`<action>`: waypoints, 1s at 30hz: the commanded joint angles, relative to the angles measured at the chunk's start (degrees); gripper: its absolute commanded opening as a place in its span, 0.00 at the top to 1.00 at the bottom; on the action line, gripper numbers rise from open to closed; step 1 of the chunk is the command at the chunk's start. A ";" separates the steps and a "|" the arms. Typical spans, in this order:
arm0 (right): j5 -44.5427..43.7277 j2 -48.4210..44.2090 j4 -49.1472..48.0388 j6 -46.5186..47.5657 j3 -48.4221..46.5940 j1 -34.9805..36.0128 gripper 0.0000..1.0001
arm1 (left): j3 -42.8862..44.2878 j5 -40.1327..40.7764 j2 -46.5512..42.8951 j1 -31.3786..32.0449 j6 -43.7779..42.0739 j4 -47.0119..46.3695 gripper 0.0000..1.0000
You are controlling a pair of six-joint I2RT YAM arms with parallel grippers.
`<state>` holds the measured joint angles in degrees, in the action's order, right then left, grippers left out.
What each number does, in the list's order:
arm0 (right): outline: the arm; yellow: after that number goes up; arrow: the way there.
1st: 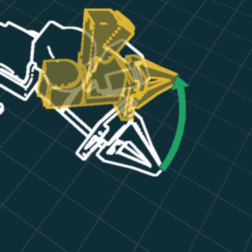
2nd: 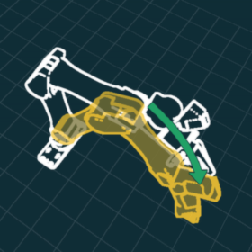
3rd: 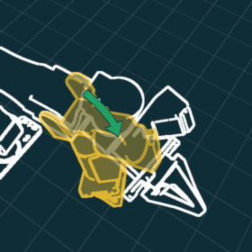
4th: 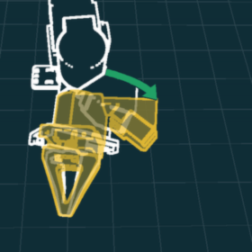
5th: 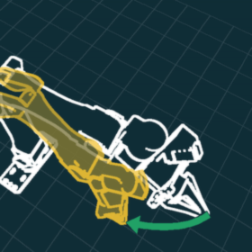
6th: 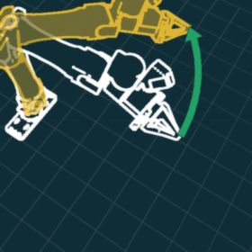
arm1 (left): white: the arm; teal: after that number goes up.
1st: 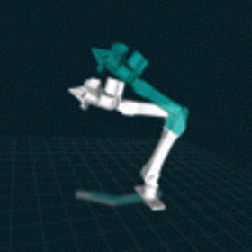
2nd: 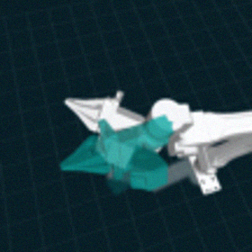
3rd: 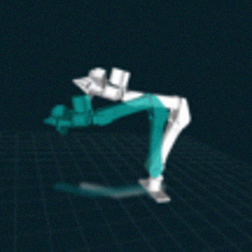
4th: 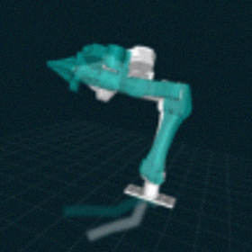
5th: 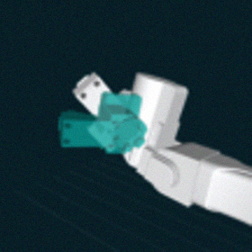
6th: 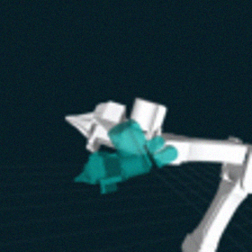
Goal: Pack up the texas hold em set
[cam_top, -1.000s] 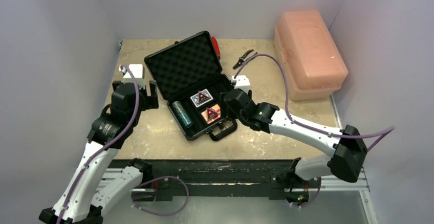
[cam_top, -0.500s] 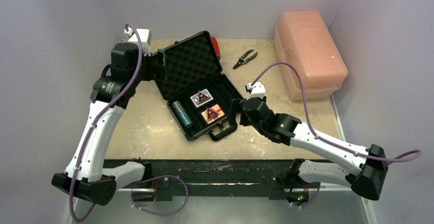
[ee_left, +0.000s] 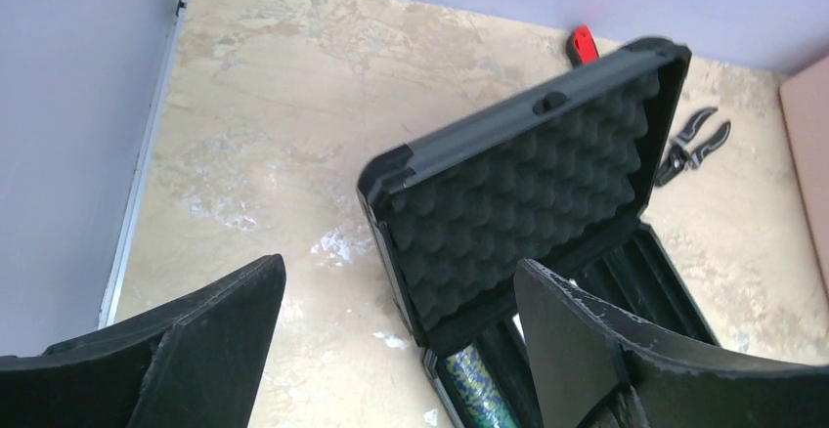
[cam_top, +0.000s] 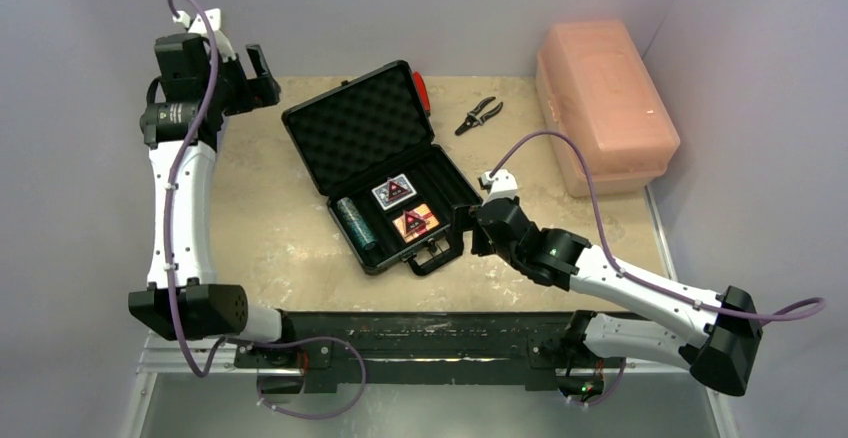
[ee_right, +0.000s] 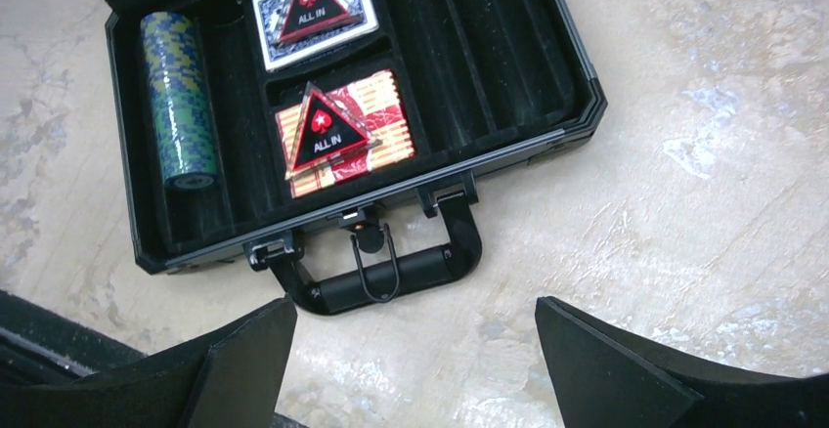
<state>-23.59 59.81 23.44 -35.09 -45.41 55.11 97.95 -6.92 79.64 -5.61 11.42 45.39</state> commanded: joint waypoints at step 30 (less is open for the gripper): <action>4.92 2.24 -1.79 0.53 3.83 0.17 0.06 | 12.15 -12.17 29.04 -10.79 8.97 -2.59 0.49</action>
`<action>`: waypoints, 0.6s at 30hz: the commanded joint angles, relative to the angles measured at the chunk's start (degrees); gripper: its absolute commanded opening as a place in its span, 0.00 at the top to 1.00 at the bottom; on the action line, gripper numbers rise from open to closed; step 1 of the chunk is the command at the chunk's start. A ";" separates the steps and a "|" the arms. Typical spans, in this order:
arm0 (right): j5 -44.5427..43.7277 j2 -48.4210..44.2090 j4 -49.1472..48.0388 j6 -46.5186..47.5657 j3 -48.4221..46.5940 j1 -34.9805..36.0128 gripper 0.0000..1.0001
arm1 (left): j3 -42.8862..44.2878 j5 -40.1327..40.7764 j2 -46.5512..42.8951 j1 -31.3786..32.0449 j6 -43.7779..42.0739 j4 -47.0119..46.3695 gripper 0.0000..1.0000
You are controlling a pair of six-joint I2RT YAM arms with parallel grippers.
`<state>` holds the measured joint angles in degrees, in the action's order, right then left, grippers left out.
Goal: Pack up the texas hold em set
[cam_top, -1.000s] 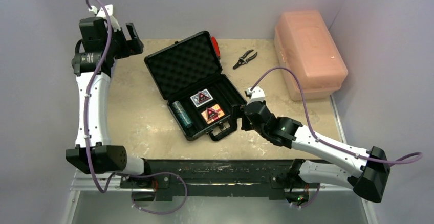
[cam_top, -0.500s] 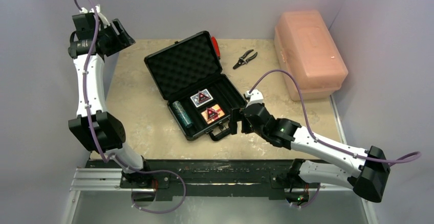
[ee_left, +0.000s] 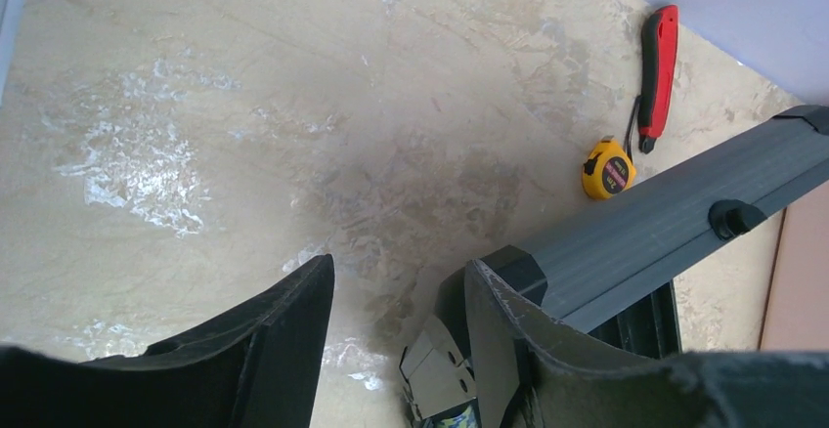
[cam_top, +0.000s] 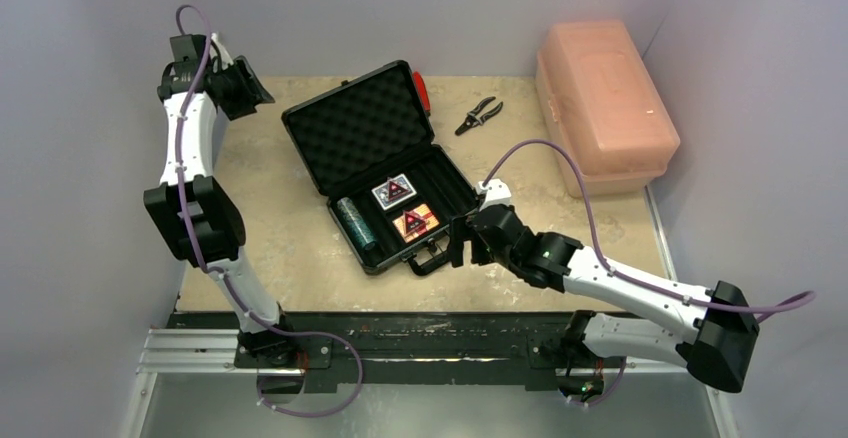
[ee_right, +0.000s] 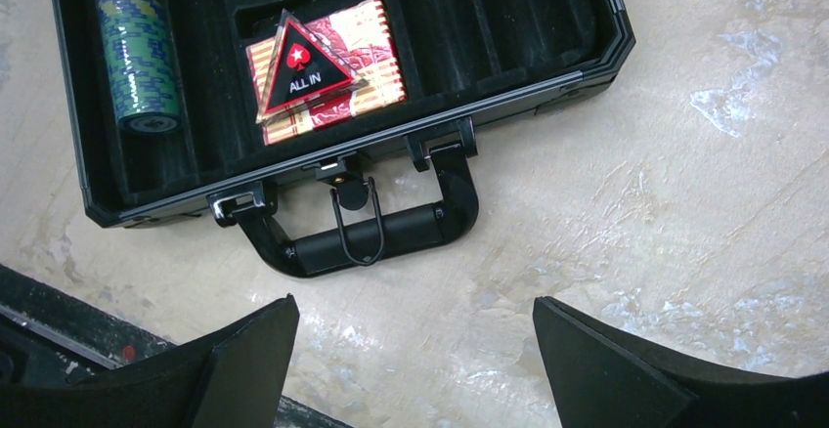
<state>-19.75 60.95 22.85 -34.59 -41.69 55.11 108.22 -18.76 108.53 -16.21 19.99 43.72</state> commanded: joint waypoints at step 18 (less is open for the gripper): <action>4.76 4.67 -4.84 1.37 -5.35 0.02 0.09 | -2.41 -6.15 3.97 0.52 -0.13 -1.65 0.56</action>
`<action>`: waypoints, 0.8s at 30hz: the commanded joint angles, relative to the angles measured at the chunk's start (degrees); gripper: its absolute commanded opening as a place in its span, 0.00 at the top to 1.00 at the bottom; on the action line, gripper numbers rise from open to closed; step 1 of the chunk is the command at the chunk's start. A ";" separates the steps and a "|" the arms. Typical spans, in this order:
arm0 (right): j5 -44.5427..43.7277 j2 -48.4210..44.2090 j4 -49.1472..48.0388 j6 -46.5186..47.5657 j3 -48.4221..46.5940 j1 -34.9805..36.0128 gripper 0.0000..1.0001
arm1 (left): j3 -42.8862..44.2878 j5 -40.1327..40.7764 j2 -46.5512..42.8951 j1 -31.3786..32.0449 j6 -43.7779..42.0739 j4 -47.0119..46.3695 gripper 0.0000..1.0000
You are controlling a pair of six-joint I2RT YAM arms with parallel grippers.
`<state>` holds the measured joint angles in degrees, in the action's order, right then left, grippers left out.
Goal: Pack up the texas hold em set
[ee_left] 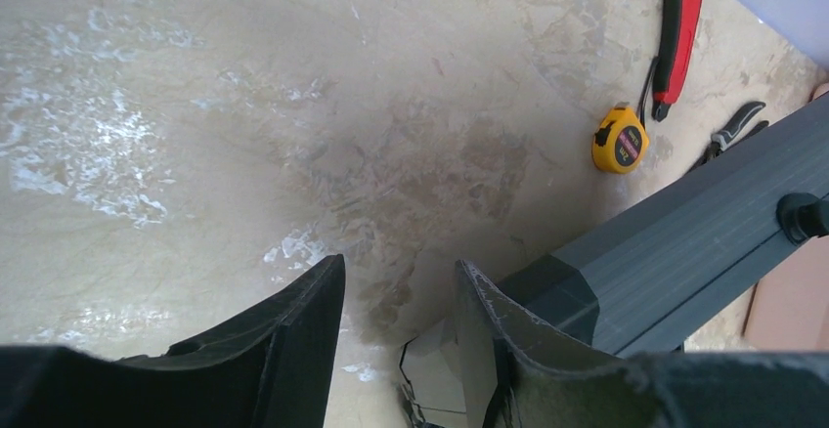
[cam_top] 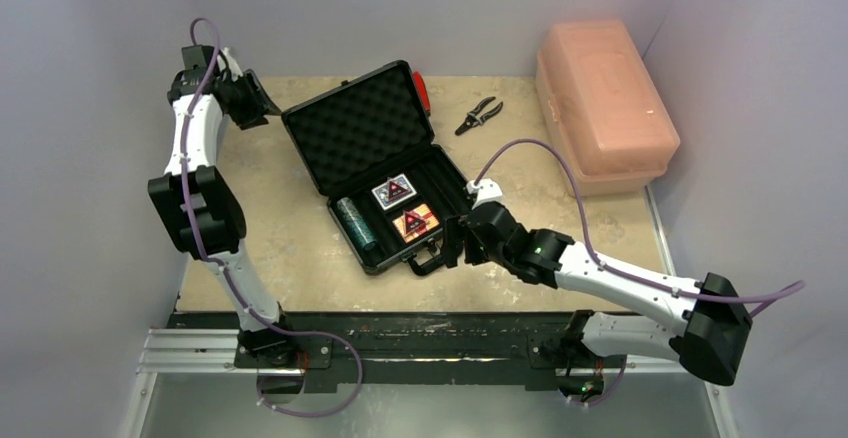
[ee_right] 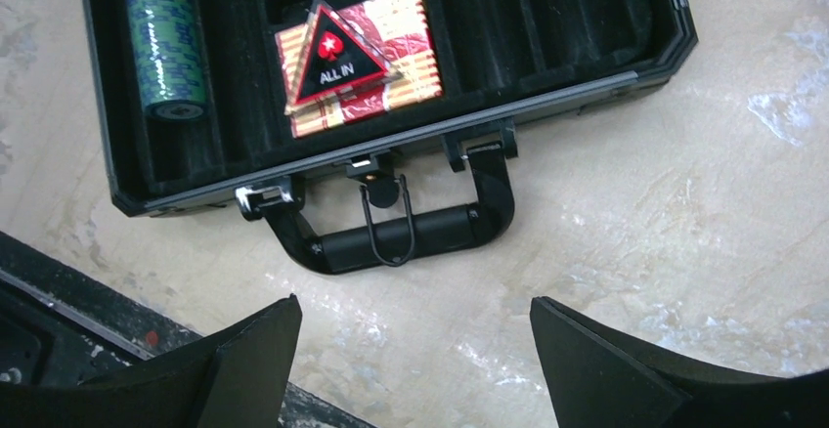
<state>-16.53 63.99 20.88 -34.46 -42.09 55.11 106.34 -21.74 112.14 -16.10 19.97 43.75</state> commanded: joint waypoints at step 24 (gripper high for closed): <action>12.40 29.87 -6.81 -10.03 -45.19 -9.86 0.60 | -8.99 -13.80 -6.36 1.58 -0.17 -6.76 0.55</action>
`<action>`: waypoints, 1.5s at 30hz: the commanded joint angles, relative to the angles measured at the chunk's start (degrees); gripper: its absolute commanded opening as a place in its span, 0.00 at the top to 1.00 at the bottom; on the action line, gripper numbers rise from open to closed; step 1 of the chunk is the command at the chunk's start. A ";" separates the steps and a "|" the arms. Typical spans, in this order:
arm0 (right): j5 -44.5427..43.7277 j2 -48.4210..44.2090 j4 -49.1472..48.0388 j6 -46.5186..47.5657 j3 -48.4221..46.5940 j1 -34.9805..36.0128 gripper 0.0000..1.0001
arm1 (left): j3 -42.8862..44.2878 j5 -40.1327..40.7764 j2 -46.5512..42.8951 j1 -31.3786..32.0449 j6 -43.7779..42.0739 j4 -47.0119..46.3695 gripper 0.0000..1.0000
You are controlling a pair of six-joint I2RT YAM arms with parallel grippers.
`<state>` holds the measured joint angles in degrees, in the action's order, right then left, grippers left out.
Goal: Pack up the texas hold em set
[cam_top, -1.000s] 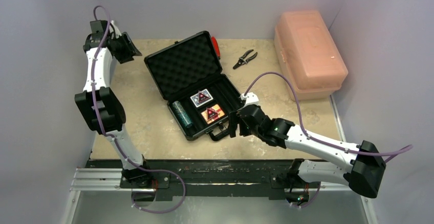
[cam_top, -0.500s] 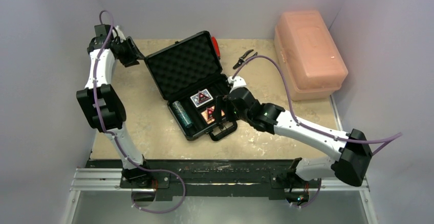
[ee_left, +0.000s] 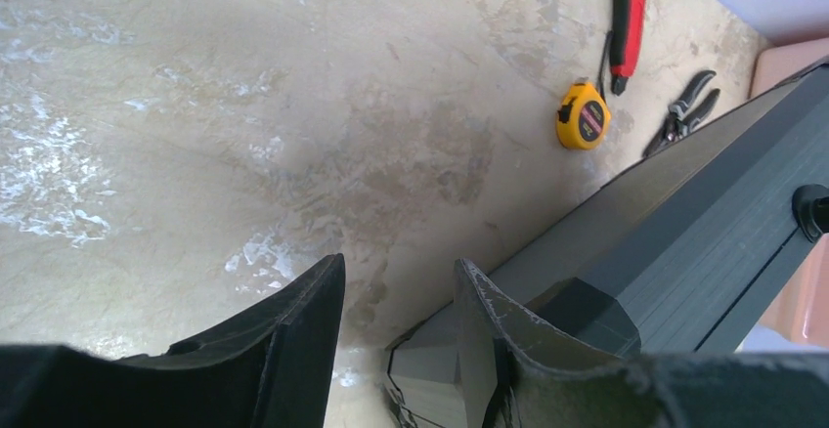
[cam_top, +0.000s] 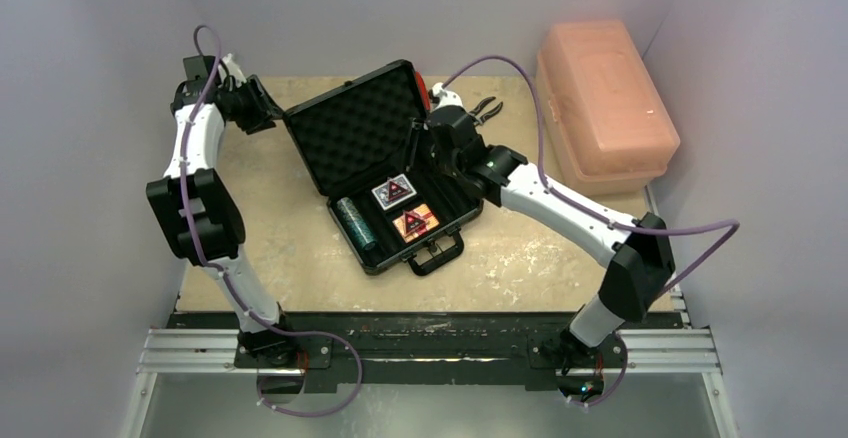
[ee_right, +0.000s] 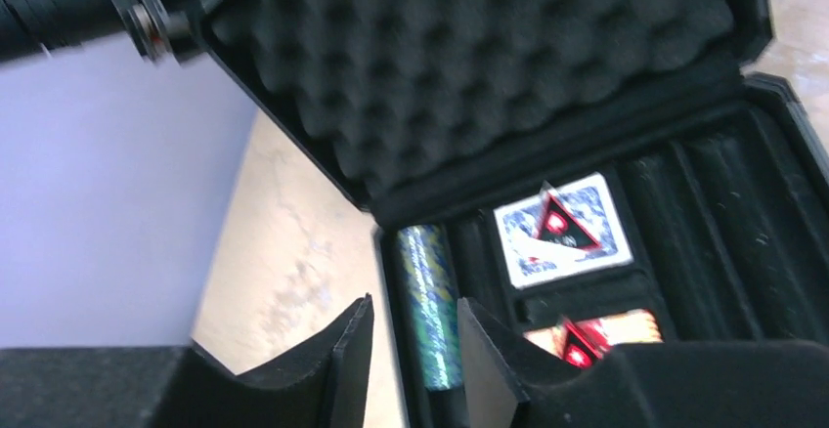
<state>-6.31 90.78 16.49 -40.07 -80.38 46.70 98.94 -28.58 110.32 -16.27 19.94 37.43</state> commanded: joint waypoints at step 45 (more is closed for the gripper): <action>8.17 9.33 -4.57 -11.58 -10.41 -3.72 1.00 | -29.70 -7.37 -31.79 12.00 0.46 -3.96 0.55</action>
<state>2.15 103.48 16.95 -50.41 -92.62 43.11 74.06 -34.30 82.02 -5.58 19.62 32.51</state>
